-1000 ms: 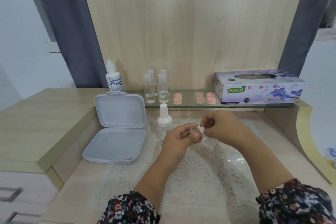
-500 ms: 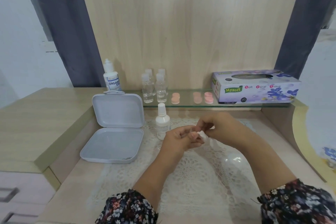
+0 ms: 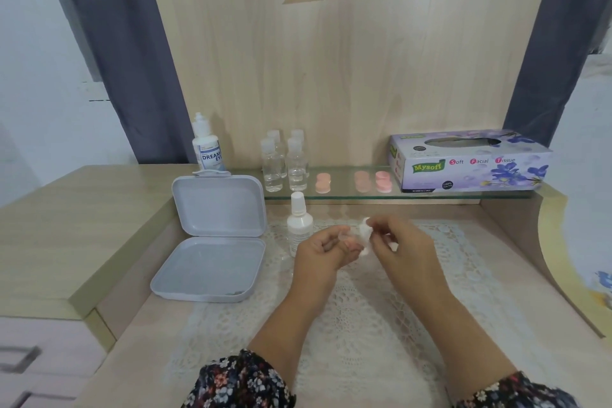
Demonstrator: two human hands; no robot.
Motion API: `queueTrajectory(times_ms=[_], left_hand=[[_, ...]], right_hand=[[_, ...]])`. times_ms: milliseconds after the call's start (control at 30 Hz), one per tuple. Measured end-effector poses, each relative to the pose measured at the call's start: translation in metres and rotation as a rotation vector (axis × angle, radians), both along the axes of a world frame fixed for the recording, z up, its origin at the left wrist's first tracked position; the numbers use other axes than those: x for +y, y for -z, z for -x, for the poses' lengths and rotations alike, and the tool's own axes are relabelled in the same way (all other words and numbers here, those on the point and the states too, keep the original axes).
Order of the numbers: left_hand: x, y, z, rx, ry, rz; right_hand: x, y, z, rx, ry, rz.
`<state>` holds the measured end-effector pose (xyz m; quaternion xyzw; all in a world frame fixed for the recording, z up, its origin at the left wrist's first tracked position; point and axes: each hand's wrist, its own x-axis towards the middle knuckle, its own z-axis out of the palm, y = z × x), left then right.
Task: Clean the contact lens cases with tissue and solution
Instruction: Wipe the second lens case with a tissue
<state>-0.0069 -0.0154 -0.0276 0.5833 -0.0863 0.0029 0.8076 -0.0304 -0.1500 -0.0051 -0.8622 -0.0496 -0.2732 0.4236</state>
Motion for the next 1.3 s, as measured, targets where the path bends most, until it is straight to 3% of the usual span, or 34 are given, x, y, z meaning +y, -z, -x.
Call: queueTrajectory(times_ms=[167, 367, 467, 667, 800, 933, 1100, 1300], left_hand=[[0.003, 0.003, -0.002, 0.009, -0.014, 0.058], [-0.001, 0.003, 0.001, -0.026, 0.001, -0.020], [-0.001, 0.003, 0.001, -0.035, 0.038, -0.049], [0.001, 0.000, 0.000, -0.028, 0.043, 0.010], [0.003, -0.001, 0.000, -0.080, 0.063, 0.017], [0.002, -0.002, 0.000, -0.058, 0.109, -0.077], [0.002, -0.003, 0.001, 0.050, 0.171, -0.048], [0.004, -0.003, 0.000, 0.089, 0.161, -0.022]], right_hand=[[-0.007, 0.005, -0.002, -0.050, -0.062, 0.281], [-0.011, 0.005, -0.005, 0.069, -0.106, 0.287], [-0.015, 0.008, -0.004, 0.186, -0.155, 0.062], [-0.017, 0.003, -0.004, 0.206, -0.221, -0.722], [-0.023, 0.004, -0.007, 0.259, -0.123, -0.938], [-0.017, 0.009, -0.006, 0.432, -0.254, -0.891], [-0.014, 0.010, -0.002, 0.434, -0.448, -0.783], [-0.012, 0.015, -0.003, 0.385, -0.307, -0.511]])
